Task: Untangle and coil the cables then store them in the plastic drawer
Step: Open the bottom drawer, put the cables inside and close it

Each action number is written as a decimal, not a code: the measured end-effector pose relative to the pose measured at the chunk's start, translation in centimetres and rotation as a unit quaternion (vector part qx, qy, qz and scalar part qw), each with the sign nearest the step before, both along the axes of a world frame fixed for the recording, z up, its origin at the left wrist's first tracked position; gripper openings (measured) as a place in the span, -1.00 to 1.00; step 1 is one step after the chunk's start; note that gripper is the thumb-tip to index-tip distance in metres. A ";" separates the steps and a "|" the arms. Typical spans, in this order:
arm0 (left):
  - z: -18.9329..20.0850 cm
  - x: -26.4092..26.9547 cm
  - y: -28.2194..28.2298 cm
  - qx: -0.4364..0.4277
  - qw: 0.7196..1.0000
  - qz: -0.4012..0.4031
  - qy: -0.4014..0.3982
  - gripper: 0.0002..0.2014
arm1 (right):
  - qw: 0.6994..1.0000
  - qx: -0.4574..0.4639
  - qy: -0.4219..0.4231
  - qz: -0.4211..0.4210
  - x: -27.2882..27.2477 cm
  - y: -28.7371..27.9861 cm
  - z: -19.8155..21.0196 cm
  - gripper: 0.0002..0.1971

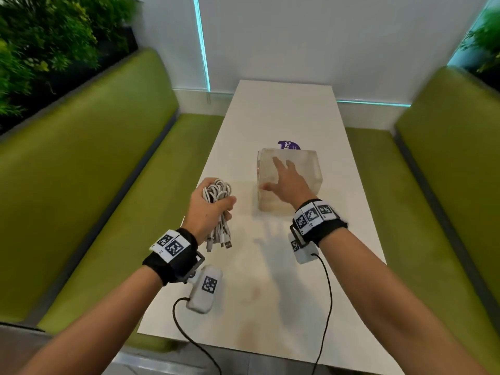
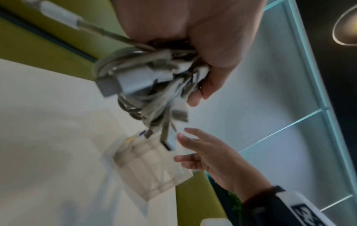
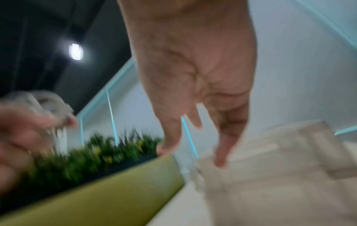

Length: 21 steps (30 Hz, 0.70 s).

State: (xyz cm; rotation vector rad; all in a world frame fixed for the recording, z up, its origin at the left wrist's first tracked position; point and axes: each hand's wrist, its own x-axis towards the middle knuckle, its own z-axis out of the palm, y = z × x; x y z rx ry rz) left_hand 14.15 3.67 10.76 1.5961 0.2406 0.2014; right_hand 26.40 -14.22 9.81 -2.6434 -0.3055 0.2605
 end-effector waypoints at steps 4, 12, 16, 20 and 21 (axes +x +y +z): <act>-1.5 0.1 0.4 0.035 0.999 -0.012 0.027 -0.77 | 0.999 -0.052 0.009 -0.009 0.5 0.2 -3.2 -0.14; -2.9 -0.1 0.7 0.051 0.998 -0.003 0.044 -0.79 | 0.997 -0.003 -0.082 0.005 -4.6 -0.7 -5.6 -0.46; -3.7 -0.3 0.0 0.088 0.995 -0.008 0.049 -0.78 | 0.995 0.075 -0.033 0.057 -7.6 -4.4 -5.7 -0.42; -4.1 -1.3 -1.0 0.109 0.992 -0.019 0.067 -0.75 | 0.981 0.159 0.049 0.104 -9.9 -8.3 -5.3 -0.21; -4.2 -1.5 -1.2 0.116 0.990 -0.026 0.077 -0.74 | 0.977 0.168 0.064 0.113 -10.3 -9.0 -5.3 -0.20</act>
